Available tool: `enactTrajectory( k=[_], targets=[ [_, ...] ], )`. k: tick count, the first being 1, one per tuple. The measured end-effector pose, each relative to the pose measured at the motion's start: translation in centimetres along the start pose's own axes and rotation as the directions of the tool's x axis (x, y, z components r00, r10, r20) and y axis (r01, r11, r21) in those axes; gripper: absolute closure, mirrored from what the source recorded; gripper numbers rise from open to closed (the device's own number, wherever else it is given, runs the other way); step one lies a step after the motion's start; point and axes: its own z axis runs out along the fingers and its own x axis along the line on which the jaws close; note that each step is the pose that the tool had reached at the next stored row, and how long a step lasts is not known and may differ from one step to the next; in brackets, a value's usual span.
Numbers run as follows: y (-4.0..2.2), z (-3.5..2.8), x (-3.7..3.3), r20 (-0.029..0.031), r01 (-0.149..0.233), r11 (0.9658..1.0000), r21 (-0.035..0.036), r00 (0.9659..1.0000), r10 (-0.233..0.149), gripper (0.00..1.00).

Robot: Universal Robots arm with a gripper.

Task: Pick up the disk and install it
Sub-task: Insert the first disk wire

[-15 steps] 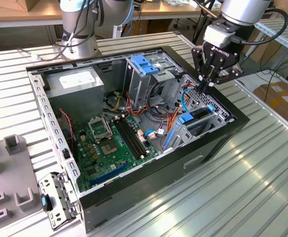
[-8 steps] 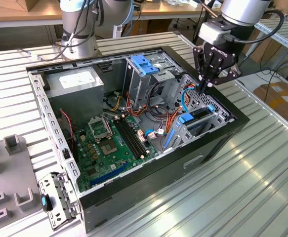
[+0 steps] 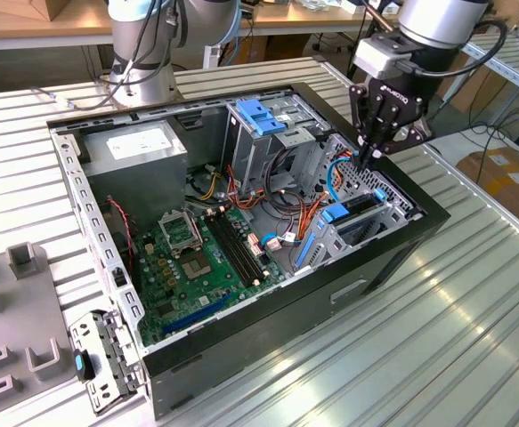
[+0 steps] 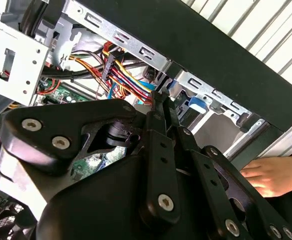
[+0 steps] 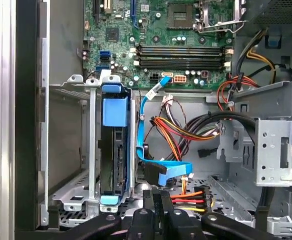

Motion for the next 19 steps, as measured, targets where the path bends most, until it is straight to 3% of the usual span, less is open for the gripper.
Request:
enactTrajectory(
  k=[6,11,16,19],
  targets=[
    [0.22,0.14,1.16,0.0001,0.000,1.0000,0.0001,1.0000,0.000,0.84],
    [1.01,0.21,1.22,0.0016,-0.001,1.0000,0.0019,1.0000,0.001,0.84],
    [1.27,0.55,1.78,0.0018,0.000,1.0000,0.0023,1.0000,0.000,0.84],
    [1.38,0.79,2.06,0.0057,-0.001,1.0000,0.0025,1.0000,0.001,0.84]
  ],
)
